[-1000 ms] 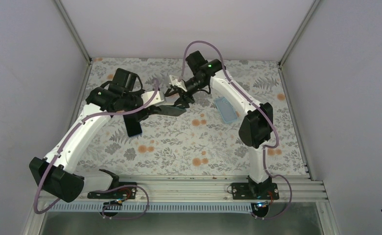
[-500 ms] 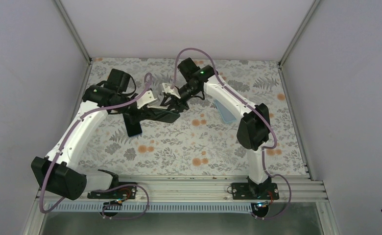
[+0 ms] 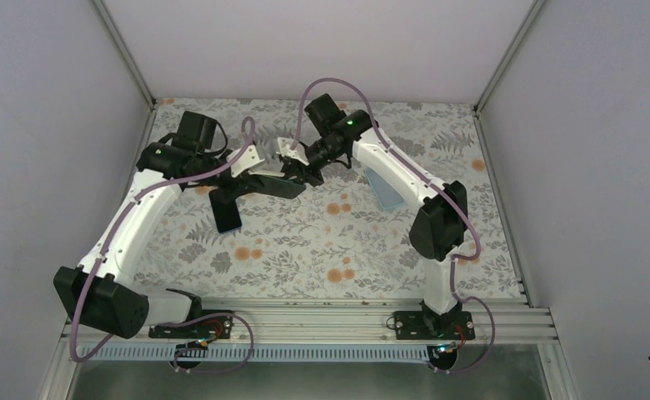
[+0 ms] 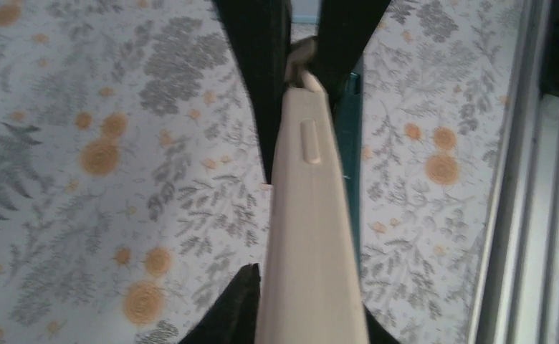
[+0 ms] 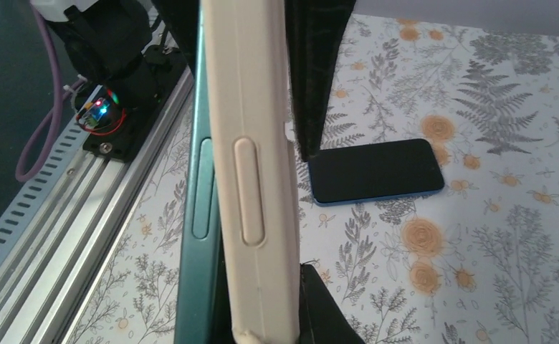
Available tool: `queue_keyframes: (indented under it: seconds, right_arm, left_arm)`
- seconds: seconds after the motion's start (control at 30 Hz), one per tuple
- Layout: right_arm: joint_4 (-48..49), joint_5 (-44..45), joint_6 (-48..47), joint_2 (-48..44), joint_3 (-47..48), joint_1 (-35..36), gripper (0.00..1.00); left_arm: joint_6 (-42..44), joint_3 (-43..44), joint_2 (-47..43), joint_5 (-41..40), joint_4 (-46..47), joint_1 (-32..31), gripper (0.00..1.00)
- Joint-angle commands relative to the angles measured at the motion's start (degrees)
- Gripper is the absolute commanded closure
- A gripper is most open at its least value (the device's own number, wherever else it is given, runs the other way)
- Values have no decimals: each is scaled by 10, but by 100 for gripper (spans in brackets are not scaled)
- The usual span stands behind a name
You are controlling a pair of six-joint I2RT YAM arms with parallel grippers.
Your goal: Take the phone out of the phone case
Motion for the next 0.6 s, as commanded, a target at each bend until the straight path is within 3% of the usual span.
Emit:
queue_keyframes:
  seconds: [0.0, 0.27, 0.47, 0.57]
  right_arm:
    - [-84, -208, 47, -54, -16, 76, 97]
    - [-115, -231, 28, -52, -22, 29, 97]
    - [-114, -235, 31, -52, -45, -5, 97]
    - [-114, -262, 46, -44, -46, -42, 97]
  left_arm:
    - [-74, 48, 24, -88, 448, 36, 78]
    - [-47, 52, 19, -111, 431, 38, 26]
    - [-39, 55, -3, -125, 432, 50, 2]
    - [-29, 59, -21, -126, 415, 50, 0]
